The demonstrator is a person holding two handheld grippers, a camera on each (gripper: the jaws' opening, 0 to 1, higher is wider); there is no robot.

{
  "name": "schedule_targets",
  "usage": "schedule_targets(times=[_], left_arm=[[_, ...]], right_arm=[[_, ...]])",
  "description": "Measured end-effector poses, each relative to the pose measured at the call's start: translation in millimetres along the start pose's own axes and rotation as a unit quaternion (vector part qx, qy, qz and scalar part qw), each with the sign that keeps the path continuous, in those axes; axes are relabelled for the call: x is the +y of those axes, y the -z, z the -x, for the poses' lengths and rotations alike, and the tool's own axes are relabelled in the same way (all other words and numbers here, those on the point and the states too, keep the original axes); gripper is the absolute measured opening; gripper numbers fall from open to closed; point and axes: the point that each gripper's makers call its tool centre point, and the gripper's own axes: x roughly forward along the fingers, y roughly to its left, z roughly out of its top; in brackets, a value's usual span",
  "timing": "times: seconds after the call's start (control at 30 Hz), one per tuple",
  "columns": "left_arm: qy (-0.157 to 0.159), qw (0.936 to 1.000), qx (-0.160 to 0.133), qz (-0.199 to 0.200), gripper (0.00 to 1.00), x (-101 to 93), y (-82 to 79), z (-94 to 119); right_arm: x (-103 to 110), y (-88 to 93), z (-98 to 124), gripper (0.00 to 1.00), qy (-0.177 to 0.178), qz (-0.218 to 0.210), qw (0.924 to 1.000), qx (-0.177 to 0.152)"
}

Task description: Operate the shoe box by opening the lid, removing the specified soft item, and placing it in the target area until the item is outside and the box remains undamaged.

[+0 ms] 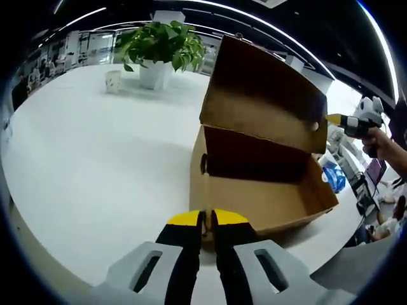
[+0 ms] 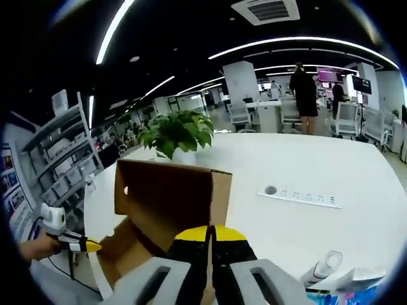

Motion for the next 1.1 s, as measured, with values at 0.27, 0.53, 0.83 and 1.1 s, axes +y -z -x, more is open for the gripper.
schedule_targets(times=[0.27, 0.53, 0.83, 1.1], left_arm=[[0.002, 1.0000, 0.000, 0.005, 0.04, -0.5, 0.5, 1], [0.006, 0.9999, -0.002, 0.015, 0.05, -0.7, 0.8, 2], [0.017, 0.9995, -0.004, 0.027, 0.05, -0.6, 2.9, 3], [0.017, 0.9997, -0.001, 0.014, 0.05, 0.1, 3.2, 5]], right_arm=[[2, 2.8, 7, 0.00, 0.000, -0.003, 0.9999, -0.012], [9, 8.6, 17, 0.00, 0.001, -0.001, 0.9997, -0.024], [16, 15.1, 25, 0.00, 0.004, -0.005, 0.9994, -0.034], [20, 21.5, 33, 0.00, 0.011, 0.009, 0.9989, -0.044]])
